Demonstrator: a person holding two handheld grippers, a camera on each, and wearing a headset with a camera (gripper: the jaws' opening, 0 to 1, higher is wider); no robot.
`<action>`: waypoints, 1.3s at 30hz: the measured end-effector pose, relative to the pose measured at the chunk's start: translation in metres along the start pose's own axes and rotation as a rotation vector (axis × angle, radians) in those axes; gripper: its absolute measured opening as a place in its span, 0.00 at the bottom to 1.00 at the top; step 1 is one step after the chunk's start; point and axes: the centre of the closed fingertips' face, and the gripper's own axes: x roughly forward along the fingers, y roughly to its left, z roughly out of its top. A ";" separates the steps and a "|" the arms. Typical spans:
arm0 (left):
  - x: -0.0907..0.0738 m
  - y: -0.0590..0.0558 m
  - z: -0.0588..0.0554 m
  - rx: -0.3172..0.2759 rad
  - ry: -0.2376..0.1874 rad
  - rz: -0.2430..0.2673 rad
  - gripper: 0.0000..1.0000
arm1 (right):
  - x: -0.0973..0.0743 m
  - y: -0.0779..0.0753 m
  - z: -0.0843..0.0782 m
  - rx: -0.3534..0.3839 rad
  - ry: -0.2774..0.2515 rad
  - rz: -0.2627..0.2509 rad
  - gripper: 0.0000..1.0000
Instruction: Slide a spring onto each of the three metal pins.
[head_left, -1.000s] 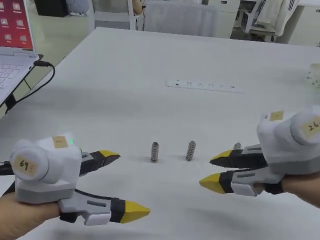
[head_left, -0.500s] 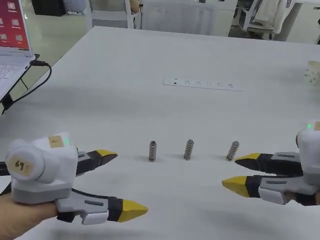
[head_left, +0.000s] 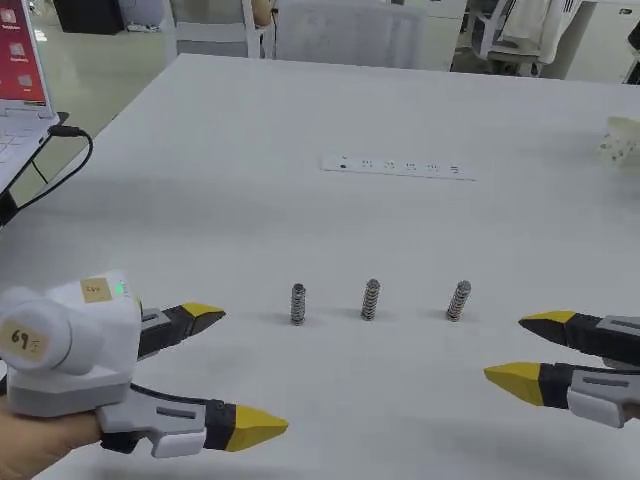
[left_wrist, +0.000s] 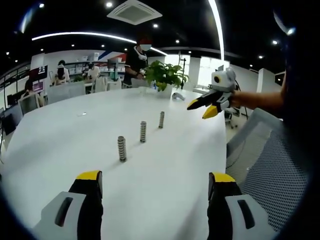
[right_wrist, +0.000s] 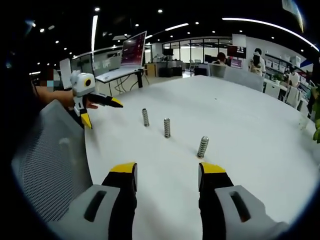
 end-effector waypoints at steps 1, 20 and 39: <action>0.000 0.000 0.000 0.000 0.000 0.000 0.84 | -0.001 -0.002 -0.001 -0.003 -0.005 -0.011 0.50; 0.000 0.003 -0.005 -0.017 0.001 0.006 0.85 | -0.006 -0.015 -0.015 0.018 -0.063 -0.070 0.86; -0.001 0.004 -0.004 -0.019 -0.002 0.013 0.86 | -0.004 -0.017 -0.019 0.049 -0.079 -0.084 1.00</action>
